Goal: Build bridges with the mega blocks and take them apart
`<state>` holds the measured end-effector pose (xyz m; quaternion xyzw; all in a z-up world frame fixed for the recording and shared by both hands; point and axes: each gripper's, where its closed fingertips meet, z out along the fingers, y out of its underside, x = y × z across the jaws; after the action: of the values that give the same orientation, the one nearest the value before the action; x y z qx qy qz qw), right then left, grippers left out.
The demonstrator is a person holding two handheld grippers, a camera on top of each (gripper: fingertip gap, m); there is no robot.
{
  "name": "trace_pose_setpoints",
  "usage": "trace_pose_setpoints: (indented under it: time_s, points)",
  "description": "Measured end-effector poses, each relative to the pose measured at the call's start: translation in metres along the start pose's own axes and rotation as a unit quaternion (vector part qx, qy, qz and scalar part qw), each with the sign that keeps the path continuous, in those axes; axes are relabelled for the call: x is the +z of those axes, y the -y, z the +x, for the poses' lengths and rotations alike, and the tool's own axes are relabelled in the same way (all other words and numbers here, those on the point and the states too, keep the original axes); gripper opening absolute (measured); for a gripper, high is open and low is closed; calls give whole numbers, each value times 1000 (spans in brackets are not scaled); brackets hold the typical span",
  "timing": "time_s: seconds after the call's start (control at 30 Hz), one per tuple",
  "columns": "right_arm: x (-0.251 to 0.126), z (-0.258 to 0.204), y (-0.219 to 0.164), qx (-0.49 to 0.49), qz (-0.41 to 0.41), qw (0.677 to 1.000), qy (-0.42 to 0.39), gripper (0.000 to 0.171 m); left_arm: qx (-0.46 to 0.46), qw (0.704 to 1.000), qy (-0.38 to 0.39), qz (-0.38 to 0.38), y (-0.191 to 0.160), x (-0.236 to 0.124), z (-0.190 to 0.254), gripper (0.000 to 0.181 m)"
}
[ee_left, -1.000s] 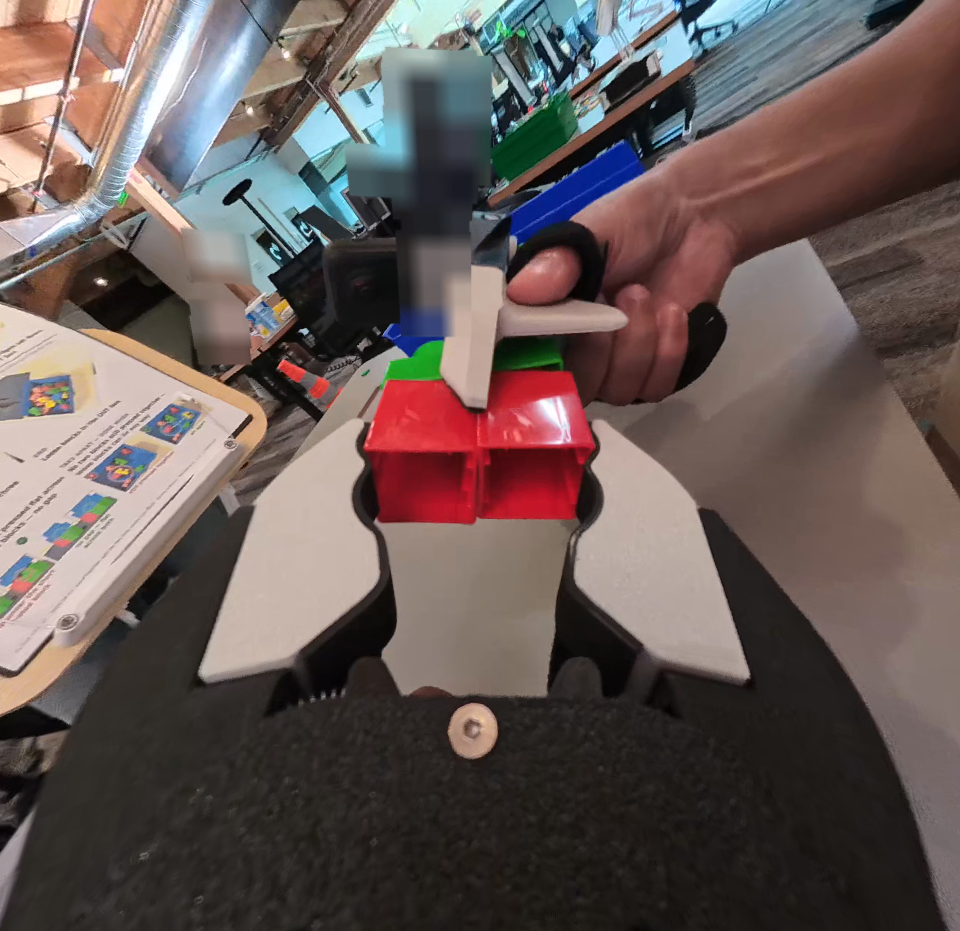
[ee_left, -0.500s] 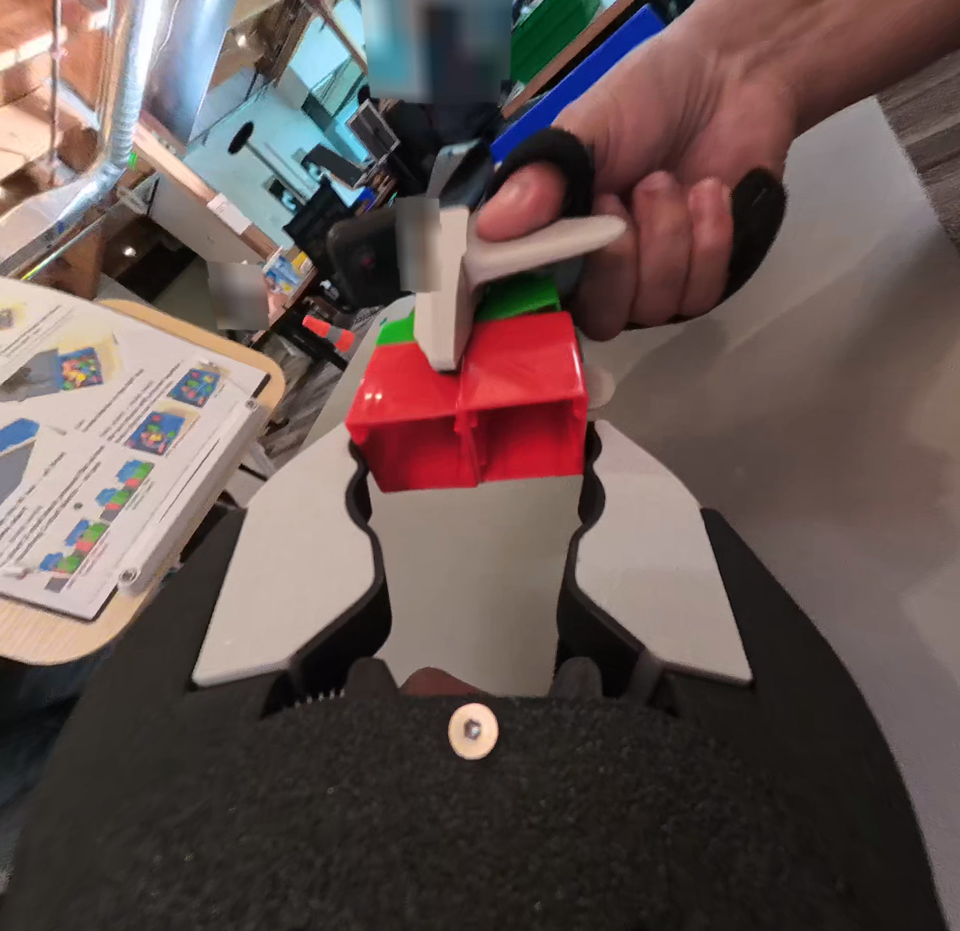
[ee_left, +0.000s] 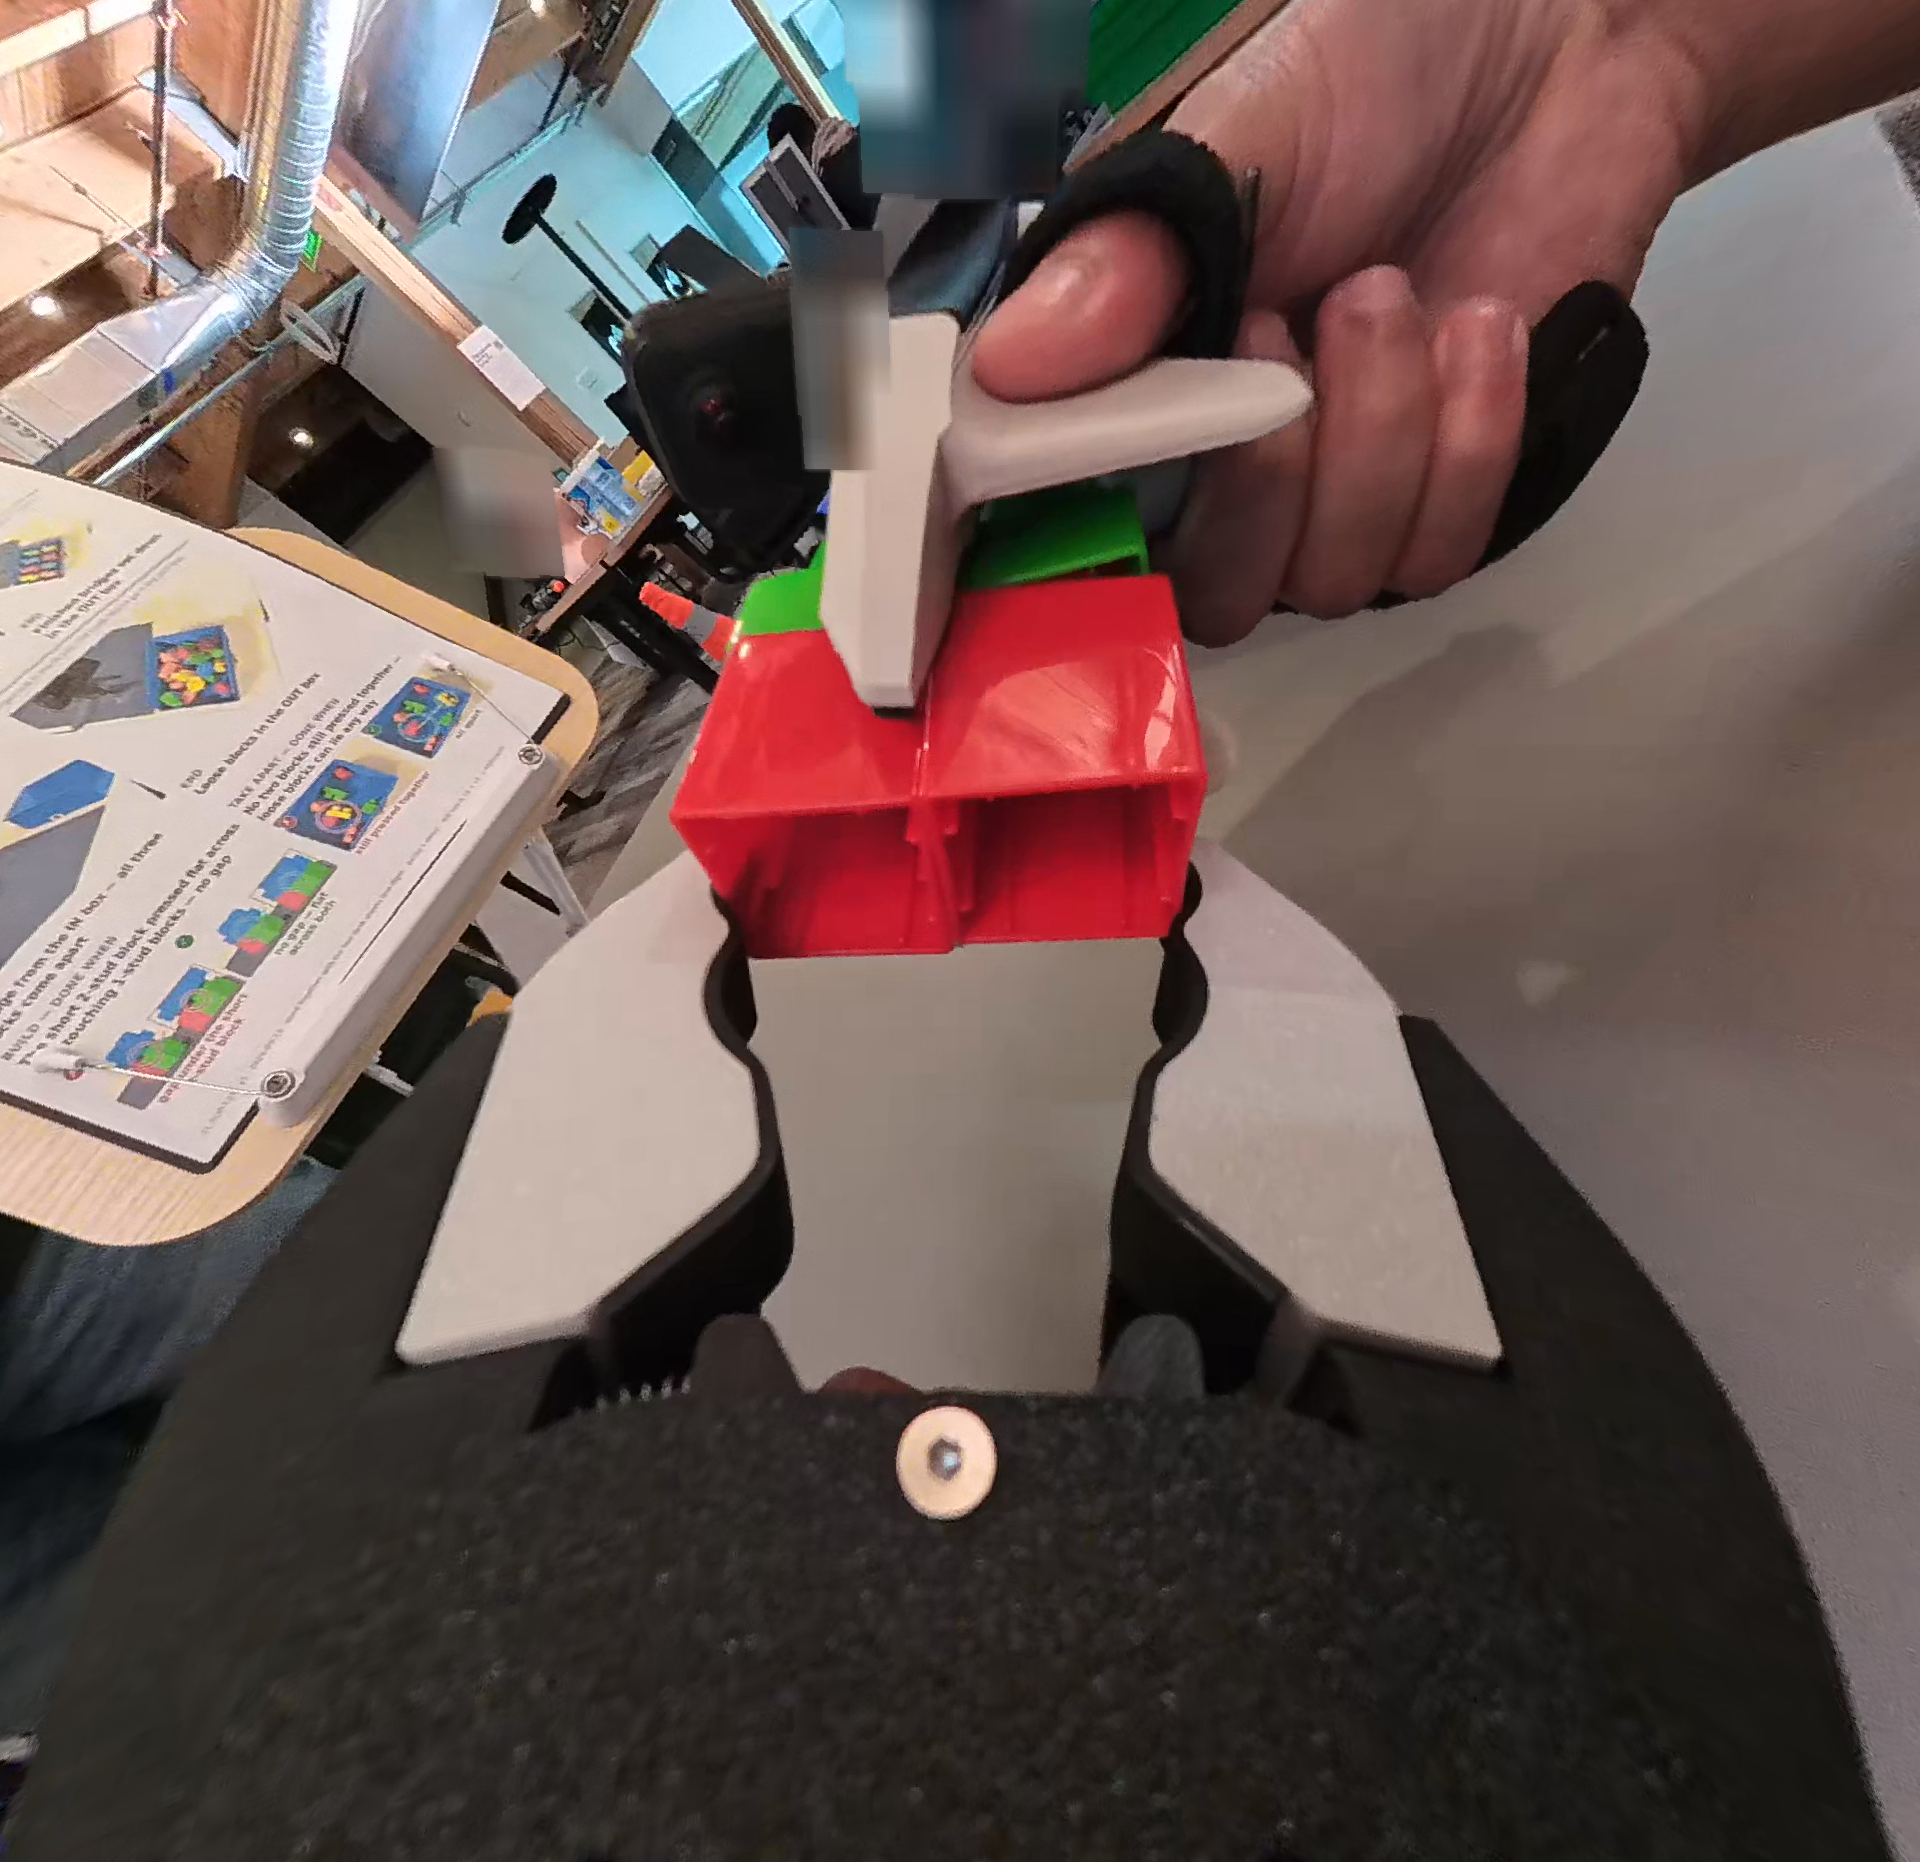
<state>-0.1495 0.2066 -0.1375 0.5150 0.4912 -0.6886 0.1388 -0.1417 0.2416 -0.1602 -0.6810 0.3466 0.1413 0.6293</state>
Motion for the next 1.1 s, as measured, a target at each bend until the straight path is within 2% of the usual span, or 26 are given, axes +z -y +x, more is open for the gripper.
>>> trace_pose_setpoints:
  time_s: [0.17,0.33,0.43,0.57,0.9,0.97,1.1]
  points:
    - [0,0,3,5,8,1000,12,43,5,1000,11,0,-2,1,-2,76]
    - [0,7,4,-24,7,1000,-19,42,29,998,36,-39,-12,2,-6,75]
    - [-1,10,4,-56,-10,997,-49,43,10,999,24,-47,-16,-3,-4,75]
    - [-5,10,5,-111,-44,989,-87,42,-41,997,-32,-58,-21,-15,2,74]
    - [-12,32,-1,-271,-180,919,-220,43,-222,958,-169,-60,-15,-30,6,68]
    - [-11,33,-3,-293,-210,902,-236,43,-238,947,-202,-72,-17,-30,11,67]
    - [-8,34,-10,-332,-277,865,-255,43,-235,944,-212,-88,-24,-25,12,63]
